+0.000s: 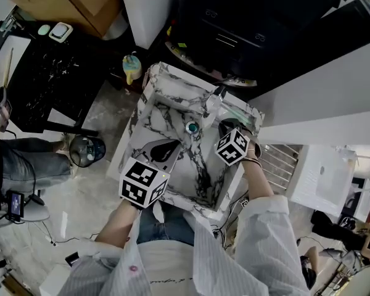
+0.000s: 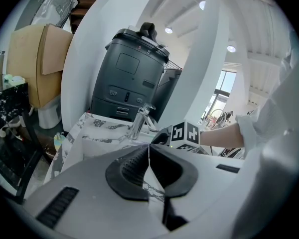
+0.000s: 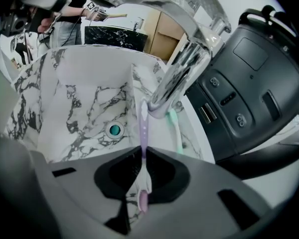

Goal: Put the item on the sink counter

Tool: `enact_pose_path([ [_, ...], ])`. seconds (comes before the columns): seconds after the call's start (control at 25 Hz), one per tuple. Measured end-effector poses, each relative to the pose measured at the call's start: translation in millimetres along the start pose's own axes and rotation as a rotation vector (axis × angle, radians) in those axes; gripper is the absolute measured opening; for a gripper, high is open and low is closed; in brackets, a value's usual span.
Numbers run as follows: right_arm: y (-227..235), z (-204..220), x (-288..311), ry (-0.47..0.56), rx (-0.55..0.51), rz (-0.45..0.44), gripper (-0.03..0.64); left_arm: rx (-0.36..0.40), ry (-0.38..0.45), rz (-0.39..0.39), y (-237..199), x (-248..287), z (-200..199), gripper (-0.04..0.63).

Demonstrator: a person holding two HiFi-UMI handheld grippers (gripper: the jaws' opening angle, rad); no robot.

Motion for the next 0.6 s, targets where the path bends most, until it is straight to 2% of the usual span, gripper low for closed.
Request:
enact_pose_path([
  [0.24, -5, 2, -12, 0.018, 0.048, -0.014, 0.037, 0.007, 0.013, -0.005, 6, -7, 1, 0.021],
  [0.6, -25, -12, -50, 0.106, 0.039, -0.009, 0.037, 0.039, 0.055, -0.011, 33, -20, 5, 0.021],
])
Point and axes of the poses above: the fingertips, and each gripper's own axes: x forward along the fingers, y to its right, z out of its underside, the point moved 4 cm from there along -x, backward along the fingers, and after that the axes turned 1 degree about z, right-handed, at the moved point
